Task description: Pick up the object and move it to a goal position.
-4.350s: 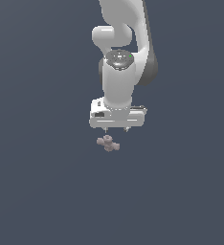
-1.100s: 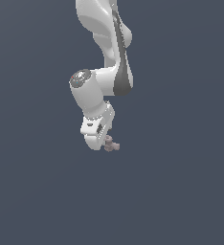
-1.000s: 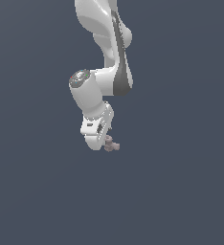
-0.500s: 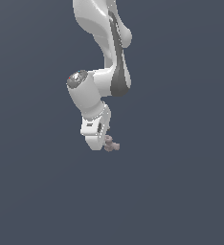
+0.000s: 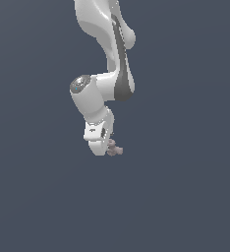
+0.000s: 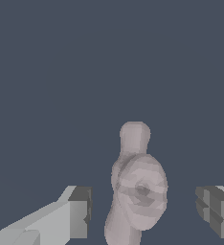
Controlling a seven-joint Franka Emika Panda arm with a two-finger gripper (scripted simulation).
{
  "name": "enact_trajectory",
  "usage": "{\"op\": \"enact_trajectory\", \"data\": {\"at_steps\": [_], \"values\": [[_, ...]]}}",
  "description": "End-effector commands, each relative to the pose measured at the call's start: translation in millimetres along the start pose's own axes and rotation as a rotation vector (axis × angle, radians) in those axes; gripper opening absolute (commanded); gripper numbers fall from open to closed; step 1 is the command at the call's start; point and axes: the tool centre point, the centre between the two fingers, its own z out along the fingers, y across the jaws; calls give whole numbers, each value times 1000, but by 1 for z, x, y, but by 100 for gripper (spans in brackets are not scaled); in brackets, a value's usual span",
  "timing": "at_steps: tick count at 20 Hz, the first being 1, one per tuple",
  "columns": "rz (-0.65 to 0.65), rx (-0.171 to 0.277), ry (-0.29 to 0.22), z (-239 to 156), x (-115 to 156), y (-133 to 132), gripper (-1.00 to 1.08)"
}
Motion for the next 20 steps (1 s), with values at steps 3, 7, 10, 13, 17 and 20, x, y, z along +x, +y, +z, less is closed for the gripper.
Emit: {"op": "enact_trajectory", "data": {"at_steps": [3,7,10,13,17,20], "values": [[-2,1,0,17,0,-1,68],[-3,1,0,23,0,-1,68],[-3,1,0,23,0,-1,-100],[-3,1,0,23,0,-1,-100],[-3,1,0,23,0,-1,-100],[-4,-4,1,21,3,0,-100]]}}
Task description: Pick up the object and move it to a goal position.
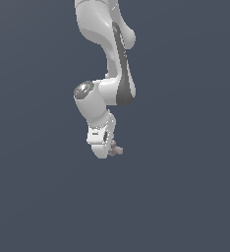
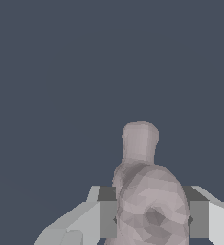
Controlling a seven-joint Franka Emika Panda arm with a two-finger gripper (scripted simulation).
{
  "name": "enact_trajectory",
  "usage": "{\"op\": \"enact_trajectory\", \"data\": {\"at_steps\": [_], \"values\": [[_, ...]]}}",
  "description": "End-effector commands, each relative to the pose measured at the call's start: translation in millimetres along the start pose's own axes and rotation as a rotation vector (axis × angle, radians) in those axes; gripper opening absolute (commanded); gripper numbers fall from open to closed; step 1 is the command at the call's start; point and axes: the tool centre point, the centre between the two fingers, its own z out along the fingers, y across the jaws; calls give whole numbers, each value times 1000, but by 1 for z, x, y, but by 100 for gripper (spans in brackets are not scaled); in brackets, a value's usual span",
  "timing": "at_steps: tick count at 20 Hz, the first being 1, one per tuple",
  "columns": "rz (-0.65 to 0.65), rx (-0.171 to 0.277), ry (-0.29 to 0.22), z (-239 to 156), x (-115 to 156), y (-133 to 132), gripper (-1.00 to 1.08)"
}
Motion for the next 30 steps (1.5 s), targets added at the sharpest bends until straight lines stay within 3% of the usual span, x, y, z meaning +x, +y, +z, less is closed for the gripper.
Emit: {"op": "enact_trajectory", "data": {"at_steps": [1,8,19,30], "values": [[-1,-7,1,-3,4,2,-100],[-7,-94,15,-35,52,21,-100],[-23,-327,50,-134,178,59,-100],[-36,-536,71,-230,285,73,-100]]}}
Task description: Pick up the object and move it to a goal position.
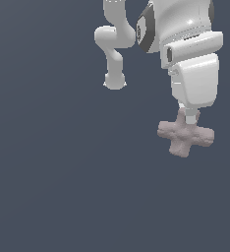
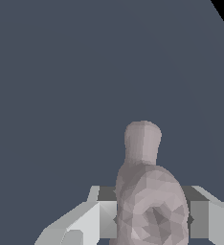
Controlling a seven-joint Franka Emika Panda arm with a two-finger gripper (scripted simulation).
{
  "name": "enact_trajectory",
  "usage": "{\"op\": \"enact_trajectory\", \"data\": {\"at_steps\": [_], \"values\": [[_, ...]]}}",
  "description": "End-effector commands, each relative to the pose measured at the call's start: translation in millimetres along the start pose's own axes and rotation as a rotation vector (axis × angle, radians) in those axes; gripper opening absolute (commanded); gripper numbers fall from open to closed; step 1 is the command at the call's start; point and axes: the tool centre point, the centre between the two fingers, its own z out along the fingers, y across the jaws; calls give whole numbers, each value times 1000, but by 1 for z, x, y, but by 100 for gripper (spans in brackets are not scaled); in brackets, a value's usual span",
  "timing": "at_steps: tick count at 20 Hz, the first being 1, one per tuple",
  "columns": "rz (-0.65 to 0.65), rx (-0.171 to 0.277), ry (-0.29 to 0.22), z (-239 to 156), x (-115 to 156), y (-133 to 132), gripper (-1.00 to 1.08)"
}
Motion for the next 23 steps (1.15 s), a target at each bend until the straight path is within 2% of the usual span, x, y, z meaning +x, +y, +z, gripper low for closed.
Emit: {"op": "enact_trajectory", "data": {"at_steps": [1,7,12,18,23], "values": [[-2,-44,4,-16,22,11,-100],[-9,-134,9,-49,70,32,-100],[-14,-189,11,-70,98,43,-100],[-18,-228,11,-86,119,50,-100],[-20,-238,11,-90,125,52,-100]]}}
